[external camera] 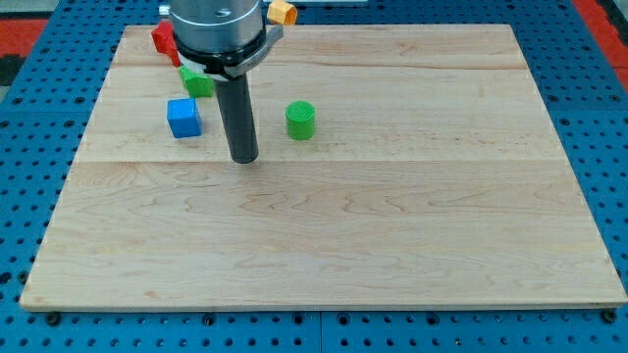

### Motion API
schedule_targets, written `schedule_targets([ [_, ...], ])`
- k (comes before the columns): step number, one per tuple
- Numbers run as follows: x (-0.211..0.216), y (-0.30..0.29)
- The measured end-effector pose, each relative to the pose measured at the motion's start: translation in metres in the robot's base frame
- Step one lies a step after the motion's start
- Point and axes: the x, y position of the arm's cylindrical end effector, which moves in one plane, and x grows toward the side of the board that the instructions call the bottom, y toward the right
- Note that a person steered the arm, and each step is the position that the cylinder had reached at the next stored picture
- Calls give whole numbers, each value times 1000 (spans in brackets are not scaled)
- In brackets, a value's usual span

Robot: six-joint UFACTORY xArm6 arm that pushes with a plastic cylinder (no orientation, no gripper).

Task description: Move the green circle left a bit

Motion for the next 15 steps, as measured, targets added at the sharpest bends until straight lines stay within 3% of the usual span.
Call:
schedule_targets([
  [1,10,22],
  [3,-31,163],
  [4,-57,131],
  [5,-61,72],
  [6,-61,59],
  [9,-55,84],
  [11,-55,152],
  [12,-56,123],
  [13,-17,52],
  [15,-71,-76],
])
